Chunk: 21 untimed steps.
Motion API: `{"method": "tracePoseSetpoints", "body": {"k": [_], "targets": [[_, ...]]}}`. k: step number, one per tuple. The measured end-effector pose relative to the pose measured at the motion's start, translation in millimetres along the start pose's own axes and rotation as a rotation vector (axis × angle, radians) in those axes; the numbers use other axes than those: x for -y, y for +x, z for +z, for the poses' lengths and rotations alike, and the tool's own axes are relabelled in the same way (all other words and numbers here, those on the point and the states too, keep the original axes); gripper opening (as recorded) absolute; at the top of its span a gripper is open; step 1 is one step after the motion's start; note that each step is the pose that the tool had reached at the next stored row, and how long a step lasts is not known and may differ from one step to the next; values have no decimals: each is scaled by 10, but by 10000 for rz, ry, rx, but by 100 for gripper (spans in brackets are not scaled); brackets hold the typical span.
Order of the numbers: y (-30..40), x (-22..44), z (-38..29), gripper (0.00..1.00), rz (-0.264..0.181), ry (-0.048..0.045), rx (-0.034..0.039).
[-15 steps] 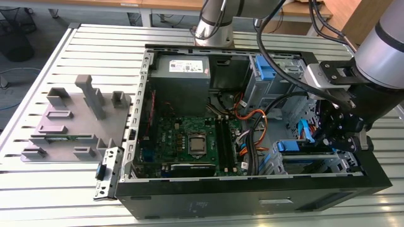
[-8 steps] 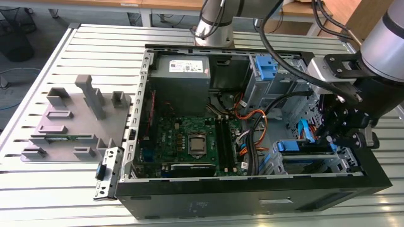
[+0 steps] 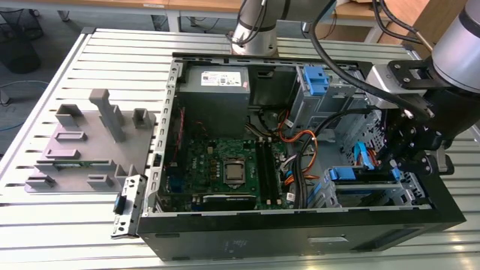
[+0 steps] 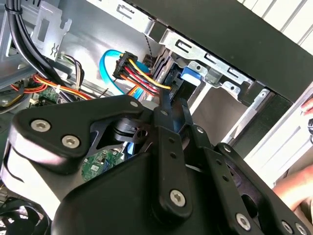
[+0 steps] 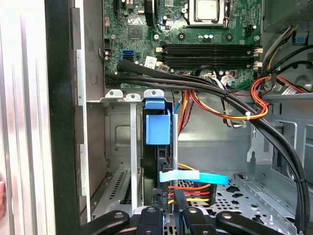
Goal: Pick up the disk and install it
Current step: 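Insert the second disk wire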
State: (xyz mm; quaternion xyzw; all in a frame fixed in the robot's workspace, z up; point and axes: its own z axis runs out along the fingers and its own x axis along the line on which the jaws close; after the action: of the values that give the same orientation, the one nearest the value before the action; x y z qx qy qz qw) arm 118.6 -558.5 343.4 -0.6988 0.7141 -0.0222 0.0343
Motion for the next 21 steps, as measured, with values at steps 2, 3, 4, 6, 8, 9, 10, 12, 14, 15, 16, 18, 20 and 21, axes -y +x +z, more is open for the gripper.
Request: {"method": "tracePoseSetpoints", "body": {"k": [2, 3, 4, 6, 8, 9, 10, 12, 14, 15, 16, 18, 20, 21], "targets": [[0, 0, -1, 24, 0, -7, -1], [0, 1, 0, 24, -1, -35, -2], [0, 1, -1, 24, 0, -92, -3], [0, 1, 0, 24, 1, -101, -1], [0, 0, 1, 24, 2, -103, 1], [0, 1, 1, 24, 3, -125, 2], [1, 3, 2, 24, 4, -239, -1], [0, 3, 2, 24, 5, -324, -2], [0, 3, 2, 24, 5, -326, -4], [0, 3, 2, 24, 5, -326, -3], [0, 3, 2, 24, 5, -326, -4], [0, 5, -18, 24, 5, -326, -8], [-1, 8, -59, 24, 6, -326, -3], [-2, 11, -90, 24, 6, -326, -4]]}}
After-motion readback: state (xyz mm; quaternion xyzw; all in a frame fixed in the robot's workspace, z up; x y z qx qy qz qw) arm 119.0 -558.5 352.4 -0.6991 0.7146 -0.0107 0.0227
